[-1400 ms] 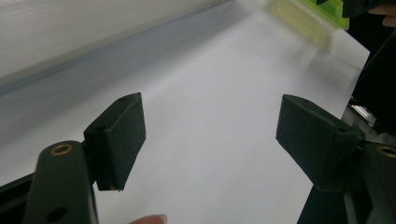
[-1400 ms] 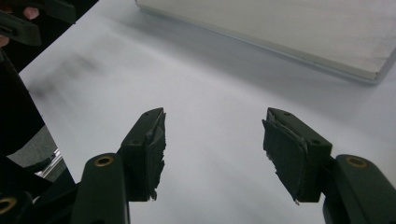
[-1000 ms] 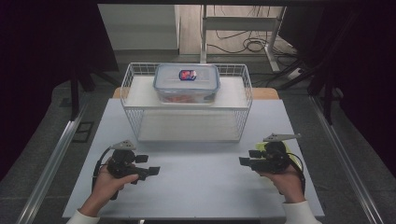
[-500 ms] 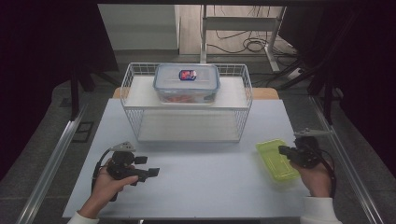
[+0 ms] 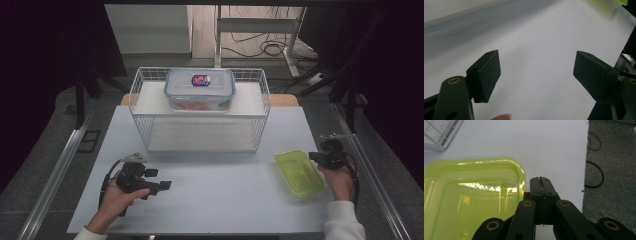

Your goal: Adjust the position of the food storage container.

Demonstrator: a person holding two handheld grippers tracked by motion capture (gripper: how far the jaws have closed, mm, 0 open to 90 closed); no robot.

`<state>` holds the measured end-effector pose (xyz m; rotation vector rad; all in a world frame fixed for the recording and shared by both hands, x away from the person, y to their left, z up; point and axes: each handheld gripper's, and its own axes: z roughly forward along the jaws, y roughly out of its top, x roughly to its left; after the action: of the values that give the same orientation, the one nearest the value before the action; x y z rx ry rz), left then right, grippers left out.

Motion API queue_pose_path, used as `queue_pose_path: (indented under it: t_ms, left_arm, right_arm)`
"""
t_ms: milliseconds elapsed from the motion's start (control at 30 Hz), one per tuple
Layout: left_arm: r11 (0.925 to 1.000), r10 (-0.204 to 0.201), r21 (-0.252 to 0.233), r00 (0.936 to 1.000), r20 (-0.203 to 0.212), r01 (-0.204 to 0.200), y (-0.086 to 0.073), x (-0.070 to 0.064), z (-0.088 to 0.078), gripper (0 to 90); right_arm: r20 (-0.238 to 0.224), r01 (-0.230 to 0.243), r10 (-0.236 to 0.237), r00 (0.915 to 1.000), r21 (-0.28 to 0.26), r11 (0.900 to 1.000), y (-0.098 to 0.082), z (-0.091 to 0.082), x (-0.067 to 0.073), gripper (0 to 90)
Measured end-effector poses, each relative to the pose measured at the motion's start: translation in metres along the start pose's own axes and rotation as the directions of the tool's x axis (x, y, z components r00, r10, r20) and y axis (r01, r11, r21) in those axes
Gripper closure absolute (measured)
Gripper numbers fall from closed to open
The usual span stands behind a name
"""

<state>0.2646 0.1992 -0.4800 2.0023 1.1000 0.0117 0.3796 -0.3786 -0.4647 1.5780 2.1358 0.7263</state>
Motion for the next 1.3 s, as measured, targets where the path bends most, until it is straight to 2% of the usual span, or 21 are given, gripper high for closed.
queue_pose_path:
  t_ms: [167, 400, 500, 733, 1000, 1133, 1300]
  left_arm:
    - [0.9999, -0.004, 0.010, 1.0000, 0.000, 0.004, 0.000, 0.001, 0.001, 21.6]
    - [1.0000, -0.002, 0.007, 1.0000, 0.005, 0.002, -0.001, -0.001, -0.001, 21.6]
    - [1.0000, -0.003, 0.006, 1.0000, 0.007, 0.003, -0.001, 0.000, -0.001, 21.6]
    - [0.9999, -0.001, 0.015, 0.9999, 0.012, 0.001, 0.000, 0.000, 0.001, 21.5]
    - [0.9998, 0.004, 0.021, 0.9998, 0.019, -0.004, 0.002, -0.001, 0.004, 21.6]
    - [0.9996, 0.011, 0.027, 0.9997, 0.022, -0.012, 0.003, -0.002, 0.005, 21.6]
    - [0.9994, 0.013, 0.031, 0.9997, 0.023, -0.014, 0.003, -0.002, 0.008, 21.5]
  right_arm:
    - [0.006, 0.032, -0.032, 0.9995, 0.007, 0.999, 0.001, 0.005, 0.006, 88.7]
    - [-0.034, 0.089, -0.088, 0.9955, 0.026, 0.996, 0.004, 0.009, 0.022, 88.8]
    - [-0.060, 0.130, -0.128, 0.9900, 0.034, 0.991, 0.005, 0.010, 0.032, 88.8]
    - [-0.124, 0.213, -0.208, 0.9702, 0.026, 0.977, 0.002, 0.010, 0.055, 88.9]
    - [-0.222, 0.251, -0.242, 0.9446, 0.013, 0.968, -0.002, 0.010, 0.072, 88.9]
    - [-0.247, 0.272, -0.262, 0.9329, 0.005, 0.962, -0.003, 0.010, 0.079, 88.9]
    - [-0.276, 0.322, -0.312, 0.9093, -0.007, 0.947, -0.006, 0.009, 0.090, 88.9]
